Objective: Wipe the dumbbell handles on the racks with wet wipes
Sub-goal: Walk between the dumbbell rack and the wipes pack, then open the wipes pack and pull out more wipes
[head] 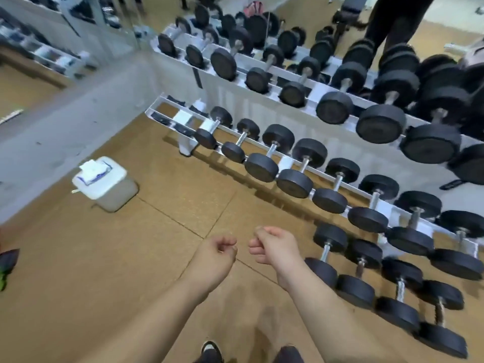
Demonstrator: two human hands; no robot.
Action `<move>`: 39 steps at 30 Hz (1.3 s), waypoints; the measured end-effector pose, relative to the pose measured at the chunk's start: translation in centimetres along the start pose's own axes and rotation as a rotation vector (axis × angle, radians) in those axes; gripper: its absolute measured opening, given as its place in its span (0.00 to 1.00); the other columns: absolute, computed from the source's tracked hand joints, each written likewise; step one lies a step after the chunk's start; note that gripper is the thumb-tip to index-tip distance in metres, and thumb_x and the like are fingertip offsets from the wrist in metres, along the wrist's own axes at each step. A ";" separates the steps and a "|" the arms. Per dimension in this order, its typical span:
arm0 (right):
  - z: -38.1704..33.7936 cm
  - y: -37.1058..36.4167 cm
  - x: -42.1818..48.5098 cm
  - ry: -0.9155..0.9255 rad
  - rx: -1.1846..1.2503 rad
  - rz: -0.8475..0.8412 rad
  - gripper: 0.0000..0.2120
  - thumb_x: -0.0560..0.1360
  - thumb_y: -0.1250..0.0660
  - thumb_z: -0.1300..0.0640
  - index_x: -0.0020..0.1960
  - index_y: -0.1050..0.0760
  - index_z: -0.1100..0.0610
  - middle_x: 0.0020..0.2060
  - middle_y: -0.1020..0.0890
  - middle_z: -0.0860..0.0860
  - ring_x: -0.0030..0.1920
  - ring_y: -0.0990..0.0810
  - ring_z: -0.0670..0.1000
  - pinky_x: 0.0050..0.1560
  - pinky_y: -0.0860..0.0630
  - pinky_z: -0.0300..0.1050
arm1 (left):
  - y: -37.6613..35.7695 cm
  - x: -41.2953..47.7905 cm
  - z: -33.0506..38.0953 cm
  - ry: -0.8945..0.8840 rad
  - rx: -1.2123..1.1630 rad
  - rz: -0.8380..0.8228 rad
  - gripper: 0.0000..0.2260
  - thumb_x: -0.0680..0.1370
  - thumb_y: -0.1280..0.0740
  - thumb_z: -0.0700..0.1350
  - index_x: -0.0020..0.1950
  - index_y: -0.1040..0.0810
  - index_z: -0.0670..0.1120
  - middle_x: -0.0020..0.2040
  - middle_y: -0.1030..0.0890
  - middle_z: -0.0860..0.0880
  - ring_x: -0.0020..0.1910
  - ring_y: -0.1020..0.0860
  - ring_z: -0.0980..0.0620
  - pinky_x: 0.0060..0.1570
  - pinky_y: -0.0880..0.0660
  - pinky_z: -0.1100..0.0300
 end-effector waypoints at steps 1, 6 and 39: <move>-1.4 -2.8 1.1 -0.001 -0.008 -0.015 0.11 0.82 0.35 0.52 0.60 0.21 0.57 0.43 0.13 0.54 0.44 0.15 0.52 0.51 0.18 0.51 | 2.5 1.3 -0.5 0.029 -0.045 0.030 0.05 0.80 0.32 0.44 0.54 0.18 0.49 0.47 0.15 0.47 0.48 0.16 0.46 0.46 0.23 0.57; -7.2 -13.8 8.7 -0.005 -0.086 -0.098 0.12 0.81 0.35 0.53 0.61 0.22 0.58 0.42 0.14 0.54 0.40 0.16 0.50 0.44 0.19 0.46 | 11.1 9.2 -0.2 0.085 -0.171 0.104 0.06 0.81 0.33 0.43 0.55 0.19 0.49 0.46 0.15 0.47 0.44 0.17 0.49 0.46 0.23 0.57; -24.8 -93.0 48.7 0.110 -0.800 -0.487 0.12 0.75 0.36 0.54 0.41 0.24 0.63 0.33 0.22 0.53 0.33 0.26 0.51 0.35 0.32 0.42 | 73.8 56.0 -22.3 0.383 -0.206 0.454 0.08 0.81 0.36 0.45 0.52 0.23 0.59 0.51 0.19 0.56 0.44 0.19 0.58 0.45 0.21 0.63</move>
Point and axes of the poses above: each hand's wrist, its own x-axis towards the middle knuckle, its own y-axis out of the back of the hand, z = x × y, the point moved 10 cm from there along x, towards the middle knuckle
